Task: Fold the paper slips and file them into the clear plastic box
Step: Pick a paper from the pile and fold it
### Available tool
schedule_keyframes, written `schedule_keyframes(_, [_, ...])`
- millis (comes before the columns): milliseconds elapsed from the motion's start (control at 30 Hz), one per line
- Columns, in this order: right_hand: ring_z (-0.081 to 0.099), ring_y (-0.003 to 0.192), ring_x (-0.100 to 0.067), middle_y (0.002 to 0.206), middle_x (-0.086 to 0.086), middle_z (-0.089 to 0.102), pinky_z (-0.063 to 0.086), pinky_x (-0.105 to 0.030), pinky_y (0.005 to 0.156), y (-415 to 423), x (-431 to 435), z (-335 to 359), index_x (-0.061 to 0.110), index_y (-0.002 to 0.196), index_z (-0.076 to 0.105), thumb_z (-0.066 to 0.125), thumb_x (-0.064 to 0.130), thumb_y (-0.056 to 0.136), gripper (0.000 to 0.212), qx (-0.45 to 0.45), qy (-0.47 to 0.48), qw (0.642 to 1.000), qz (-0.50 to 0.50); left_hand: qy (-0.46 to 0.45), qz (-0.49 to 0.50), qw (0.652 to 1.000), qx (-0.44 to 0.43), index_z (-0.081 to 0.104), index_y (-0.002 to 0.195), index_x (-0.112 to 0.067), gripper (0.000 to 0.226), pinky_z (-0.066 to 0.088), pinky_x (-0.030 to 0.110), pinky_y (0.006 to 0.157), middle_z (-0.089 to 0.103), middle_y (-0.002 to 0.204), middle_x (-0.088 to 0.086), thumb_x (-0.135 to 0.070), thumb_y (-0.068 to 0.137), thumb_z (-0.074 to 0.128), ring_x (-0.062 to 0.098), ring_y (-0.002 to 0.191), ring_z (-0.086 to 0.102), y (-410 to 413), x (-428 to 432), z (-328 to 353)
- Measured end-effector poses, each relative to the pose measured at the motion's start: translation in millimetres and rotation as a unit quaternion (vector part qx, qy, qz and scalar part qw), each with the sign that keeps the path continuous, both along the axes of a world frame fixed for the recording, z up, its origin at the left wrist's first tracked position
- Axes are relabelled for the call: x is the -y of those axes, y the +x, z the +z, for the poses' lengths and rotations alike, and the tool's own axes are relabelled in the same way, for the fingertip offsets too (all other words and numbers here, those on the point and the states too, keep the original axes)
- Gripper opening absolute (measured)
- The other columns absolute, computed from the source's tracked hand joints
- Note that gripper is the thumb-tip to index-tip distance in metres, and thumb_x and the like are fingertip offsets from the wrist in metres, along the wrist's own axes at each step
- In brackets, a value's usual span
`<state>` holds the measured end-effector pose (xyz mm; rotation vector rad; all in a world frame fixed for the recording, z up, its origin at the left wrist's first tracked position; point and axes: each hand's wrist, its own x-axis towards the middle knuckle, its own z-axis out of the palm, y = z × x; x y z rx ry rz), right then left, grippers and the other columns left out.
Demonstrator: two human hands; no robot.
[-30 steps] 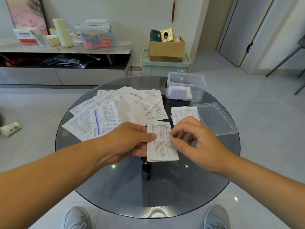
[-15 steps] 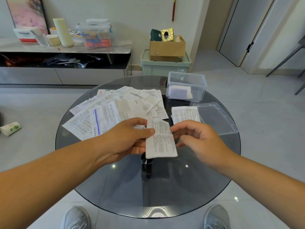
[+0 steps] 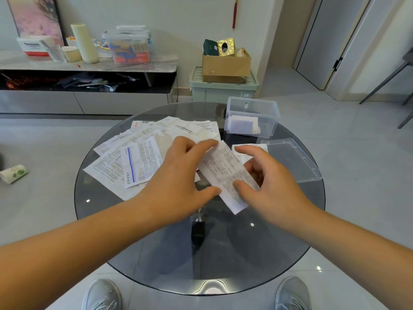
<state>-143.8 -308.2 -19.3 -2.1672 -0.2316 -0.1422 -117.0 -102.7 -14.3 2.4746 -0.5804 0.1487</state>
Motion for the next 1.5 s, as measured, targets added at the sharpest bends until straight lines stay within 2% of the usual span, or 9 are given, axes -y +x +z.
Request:
schedule_keyframes(167, [0.061,0.087,-0.002,0.094,0.017,0.061,0.047,-0.014,0.066,-6,-4,4,0.049,0.133,0.031,0.065,0.02,0.092,0.06,0.06,-0.112,0.991,0.049,0.11,-0.002,0.981,0.159,0.043,0.144,-0.039,0.074,0.037,0.043,0.098,0.035,0.136,0.003,-0.06,0.076,0.065,0.024,0.122,0.037,-9,7,-10])
schedule_keyframes(400, [0.06,0.093,-0.004,0.098,0.015,0.064,0.047,-0.015,0.078,-9,-2,0,0.043,0.134,0.036,0.069,0.023,0.09,0.059,0.072,-0.122,0.988,0.068,0.014,-0.078,0.994,0.073,0.062,0.123,-0.036,0.034,0.05,0.03,0.078,0.052,0.1,-0.009,-0.033,0.09,0.07,0.008,0.091,0.05,-5,5,-8])
schedule_keyframes(533, [0.064,0.084,-0.006,0.087,0.017,0.067,0.048,-0.013,0.068,-6,2,-6,0.036,0.098,0.064,0.076,0.018,0.086,0.025,0.024,-0.007,0.998,0.051,-0.066,-0.085,0.994,-0.037,0.071,0.099,-0.032,0.011,0.056,0.03,0.075,0.067,0.09,-0.013,-0.028,0.089,0.073,0.005,0.084,0.064,-4,0,-10])
schedule_keyframes(667, [0.063,0.085,-0.007,0.085,0.016,0.068,0.052,-0.026,0.072,-1,13,-20,0.035,0.088,0.073,0.072,0.022,0.09,0.013,-0.01,-0.056,0.997,0.059,-0.079,-0.078,0.982,-0.153,0.074,0.097,-0.036,0.013,0.053,0.021,0.073,0.068,0.089,-0.02,-0.037,0.085,0.077,0.002,0.084,0.064,-3,-8,-18])
schedule_keyframes(800, [0.06,0.085,-0.008,0.085,0.015,0.062,0.048,-0.026,0.071,1,13,-29,0.034,0.096,0.075,0.068,0.025,0.093,0.011,0.006,-0.133,0.984,0.119,0.089,-0.08,0.992,-0.048,0.075,0.105,-0.041,0.025,0.032,0.014,0.091,0.04,0.122,-0.019,-0.055,0.086,0.068,0.0,0.115,0.035,-2,-14,-30])
schedule_keyframes(1000, [0.058,0.09,-0.005,0.085,0.019,0.064,0.046,-0.02,0.075,0,10,-36,0.033,0.092,0.074,0.076,0.031,0.086,0.007,-0.006,-0.149,0.979,0.142,0.107,-0.106,0.987,-0.058,0.075,0.093,-0.033,0.018,0.049,0.033,0.08,0.059,0.093,-0.014,-0.048,0.089,0.065,0.004,0.092,0.052,-4,-13,-36])
schedule_keyframes(1233, [0.056,0.087,-0.002,0.082,0.013,0.063,0.043,-0.016,0.07,5,13,-39,0.042,0.08,0.068,0.074,0.037,0.086,0.01,-0.042,-0.142,0.986,0.081,0.109,-0.051,0.992,-0.041,0.067,0.084,-0.026,0.033,0.05,0.031,0.066,0.06,0.081,-0.009,-0.057,0.091,0.057,0.007,0.077,0.056,-10,-12,-34])
schedule_keyframes(1333, [0.058,0.074,-0.007,0.075,0.007,0.063,0.042,-0.02,0.062,15,4,-42,0.023,0.08,0.065,0.075,0.041,0.084,0.021,-0.053,-0.142,0.987,0.044,0.124,-0.011,0.991,-0.051,0.054,0.076,-0.027,0.031,0.044,0.026,0.058,0.056,0.074,-0.008,-0.053,0.091,0.061,0.008,0.069,0.053,-6,-6,-34])
schedule_keyframes(1500, [0.054,0.09,-0.007,0.093,0.017,0.06,0.038,-0.034,0.092,19,-8,-42,0.036,0.112,0.053,0.07,0.054,0.083,0.038,-0.046,-0.227,0.972,0.026,0.1,0.042,0.986,-0.124,0.048,0.084,-0.025,0.037,0.045,0.028,0.061,0.06,0.078,-0.009,-0.052,0.083,0.073,0.009,0.074,0.057,7,0,-37])
